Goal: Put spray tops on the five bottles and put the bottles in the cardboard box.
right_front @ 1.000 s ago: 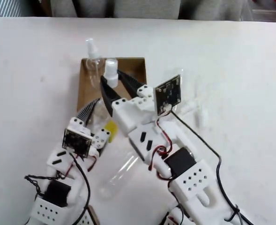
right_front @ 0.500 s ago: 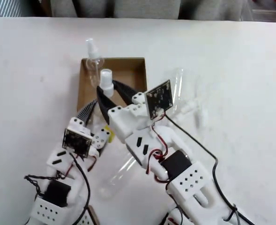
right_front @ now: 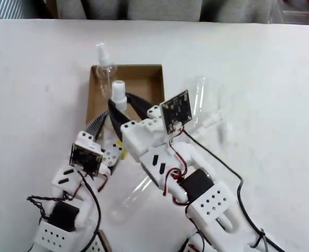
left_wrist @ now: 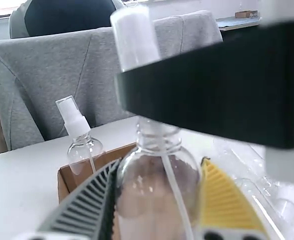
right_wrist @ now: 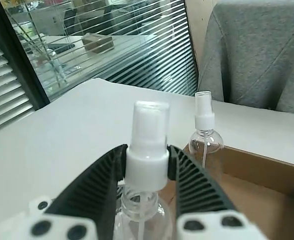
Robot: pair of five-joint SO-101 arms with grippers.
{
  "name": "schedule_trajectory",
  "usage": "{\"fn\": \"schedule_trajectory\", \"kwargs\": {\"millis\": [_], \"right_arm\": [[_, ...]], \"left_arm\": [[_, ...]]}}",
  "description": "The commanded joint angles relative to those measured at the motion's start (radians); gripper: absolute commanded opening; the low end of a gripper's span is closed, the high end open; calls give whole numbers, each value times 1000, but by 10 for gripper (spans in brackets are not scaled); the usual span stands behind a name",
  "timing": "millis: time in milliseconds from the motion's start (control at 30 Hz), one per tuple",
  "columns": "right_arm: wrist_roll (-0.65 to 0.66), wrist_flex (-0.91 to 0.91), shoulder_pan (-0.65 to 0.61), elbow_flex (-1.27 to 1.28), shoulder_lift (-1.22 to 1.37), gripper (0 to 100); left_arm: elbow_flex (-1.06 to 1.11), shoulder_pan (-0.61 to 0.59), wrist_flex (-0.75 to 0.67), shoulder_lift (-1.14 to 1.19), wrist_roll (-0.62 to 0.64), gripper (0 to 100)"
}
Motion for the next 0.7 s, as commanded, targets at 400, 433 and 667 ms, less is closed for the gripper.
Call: {"fn": "schedule_trajectory", "kwargs": {"millis": [400,433,667], "right_arm": [[-9,77,-2,63,-124,17],[-9,76,-2,68,-124,18],[-11,76,-2,72,-116,19]], "left_arm": [[-5,-5,-23,-19,9,74],[-5,-5,-23,-19,9,74],[-5,-5,-23,-19,9,74]]}}
